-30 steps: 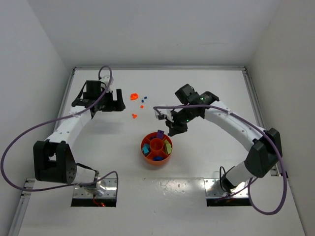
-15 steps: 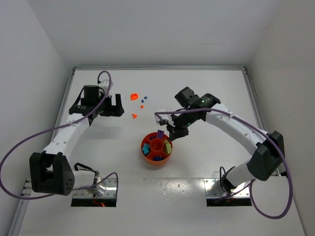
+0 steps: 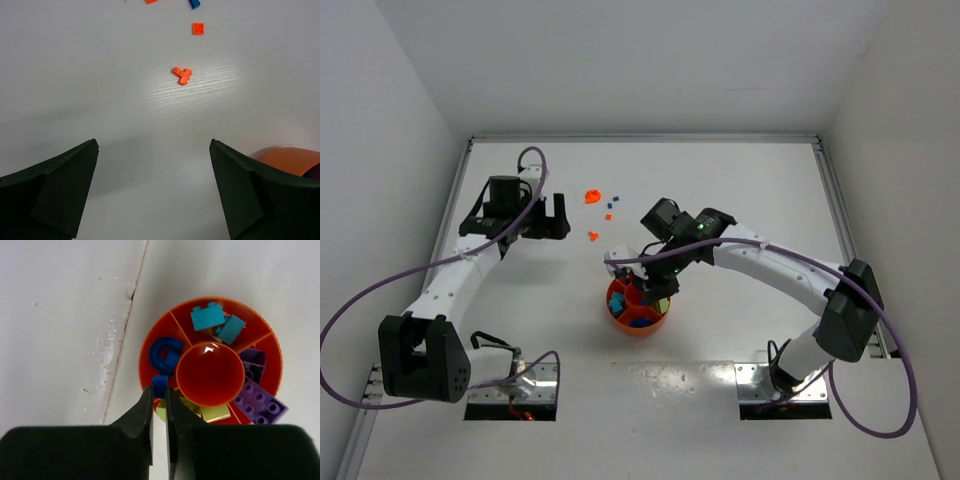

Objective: Sort the legos into containers by color

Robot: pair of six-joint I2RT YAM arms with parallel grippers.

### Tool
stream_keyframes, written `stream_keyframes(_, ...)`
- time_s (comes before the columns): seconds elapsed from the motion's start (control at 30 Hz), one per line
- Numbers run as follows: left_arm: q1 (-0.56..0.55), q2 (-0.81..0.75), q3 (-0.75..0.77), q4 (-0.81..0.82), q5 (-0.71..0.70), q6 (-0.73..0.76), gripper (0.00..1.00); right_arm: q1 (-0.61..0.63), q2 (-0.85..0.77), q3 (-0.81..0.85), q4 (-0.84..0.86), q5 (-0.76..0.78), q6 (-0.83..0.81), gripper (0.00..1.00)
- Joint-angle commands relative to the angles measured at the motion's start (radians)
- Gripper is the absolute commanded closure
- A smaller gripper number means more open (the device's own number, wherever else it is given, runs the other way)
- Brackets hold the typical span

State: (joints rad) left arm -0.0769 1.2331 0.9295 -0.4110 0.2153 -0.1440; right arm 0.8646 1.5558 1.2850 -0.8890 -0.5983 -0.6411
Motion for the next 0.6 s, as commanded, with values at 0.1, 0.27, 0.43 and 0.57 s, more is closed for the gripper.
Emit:
stream_keyframes(0.1,0.003,-0.029,-0.009,0.014,-0.013,0.009,0.0,0.083,0.045,0.017,0.039,0.072,-0.002,1.0)
stream_keyframes(0.27,0.003,-0.038,-0.009,0.014,-0.022,0.009,0.0,0.097,0.165,0.1,-0.024,0.085,-0.002,1.0)
stream_keyframes(0.43,0.003,-0.038,-0.009,0.014,-0.022,0.009,0.0,0.106,0.153,0.073,0.001,0.104,0.02,1.0)
stream_keyframes(0.57,0.003,-0.038,-0.009,0.014,-0.022,0.009,0.0,0.106,0.153,0.062,0.001,0.127,0.02,0.9)
